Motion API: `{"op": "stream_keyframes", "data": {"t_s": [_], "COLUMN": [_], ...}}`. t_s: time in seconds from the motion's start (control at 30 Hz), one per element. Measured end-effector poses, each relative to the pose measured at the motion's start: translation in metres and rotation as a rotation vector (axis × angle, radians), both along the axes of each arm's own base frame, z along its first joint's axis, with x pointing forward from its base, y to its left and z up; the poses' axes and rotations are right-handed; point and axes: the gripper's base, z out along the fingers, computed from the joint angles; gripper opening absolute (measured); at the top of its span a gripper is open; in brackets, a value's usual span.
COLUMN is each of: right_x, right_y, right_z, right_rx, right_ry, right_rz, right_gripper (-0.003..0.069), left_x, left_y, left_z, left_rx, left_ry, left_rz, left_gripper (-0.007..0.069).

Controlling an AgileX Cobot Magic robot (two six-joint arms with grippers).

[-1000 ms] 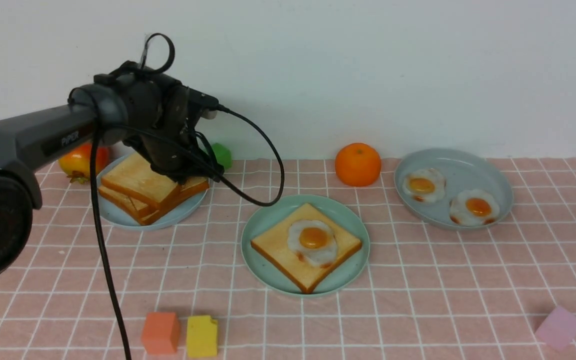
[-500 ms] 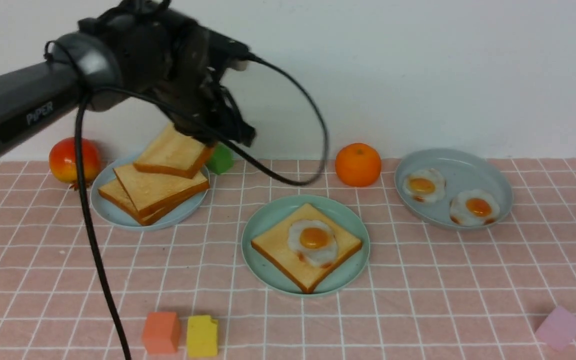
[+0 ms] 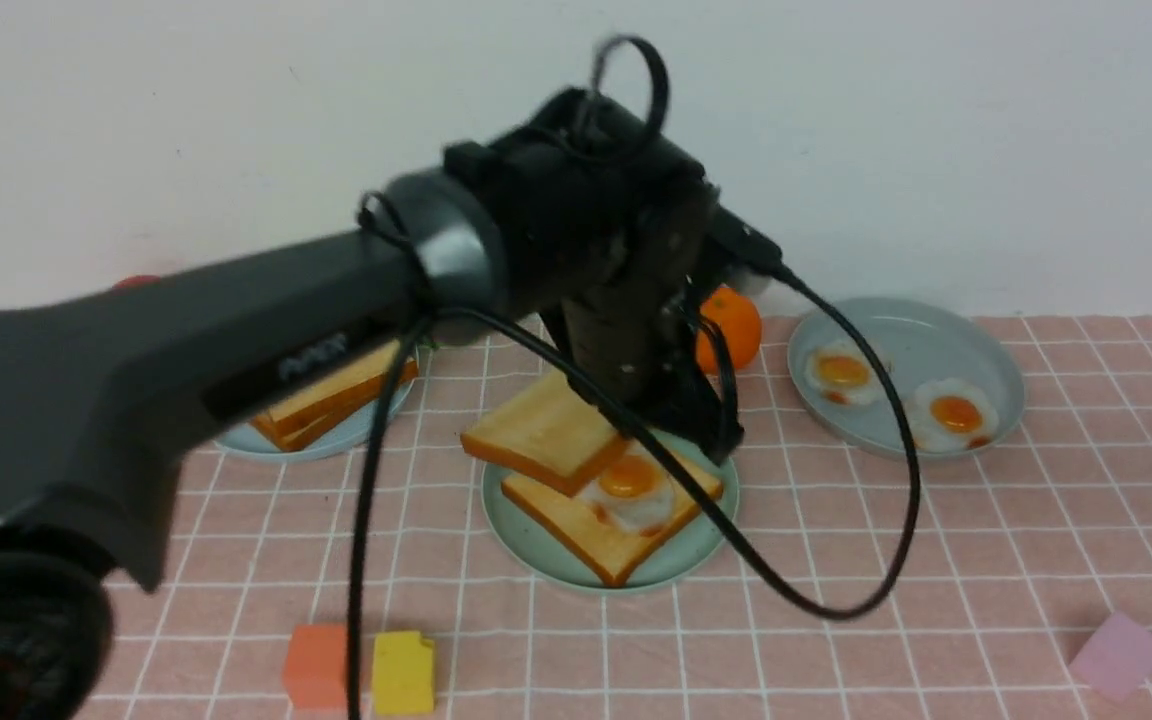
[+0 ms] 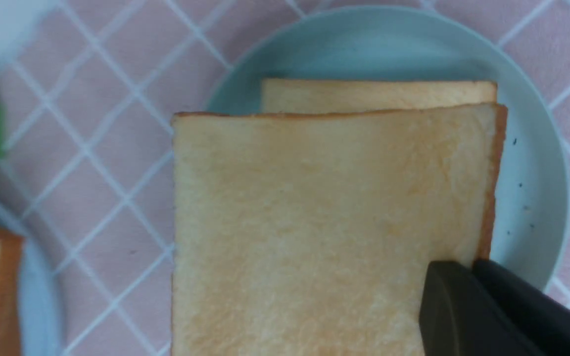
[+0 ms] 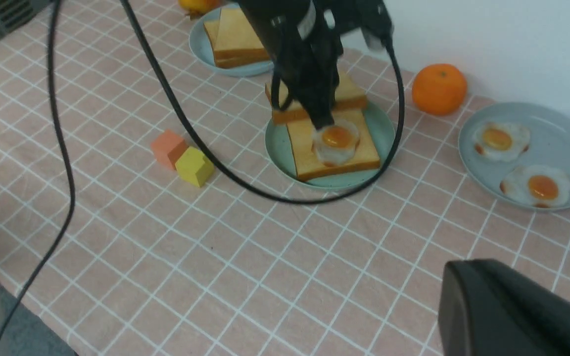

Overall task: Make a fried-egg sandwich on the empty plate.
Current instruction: Use the left arm to place a slice of bread on the fried egg in the middle

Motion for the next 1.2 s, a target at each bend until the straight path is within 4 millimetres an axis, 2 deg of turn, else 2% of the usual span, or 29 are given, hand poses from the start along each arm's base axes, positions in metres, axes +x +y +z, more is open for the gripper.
{"op": "stream_keyframes", "data": {"t_s": [0.2,0.43,0.93,1.03,1.2], "right_x": [-0.002,-0.002,-0.002,-0.002,-0.003], "right_y": [-0.002,-0.001,-0.002,-0.002,-0.002], "right_z": [0.000,0.000,0.000,0.000,0.000], "right_rx": [0.009,0.010,0.010,0.010,0.011], "right_ry": [-0.003,-0.003,-0.003,-0.003,-0.004], "right_rz": [-0.003,-0.003,-0.003,-0.003,-0.003], "right_gripper": [0.0017,0.0005,0.0005,0.0005,0.0005], "left_x": [0.008,0.010,0.009,0.009,0.009], "left_y": [-0.007,-0.010,-0.016,-0.017,-0.019], "left_z": [-0.028,-0.027,-0.040,-0.046,-0.050], "left_rx": [0.019,-0.015,-0.035,-0.043,-0.059], "left_ry": [0.018,-0.013,0.035,0.054,0.074], "left_rz": [-0.009,-0.020,-0.033,-0.029,-0.021], "left_gripper": [-0.0010,-0.0010,0.0007,0.0053,0.0178]}}
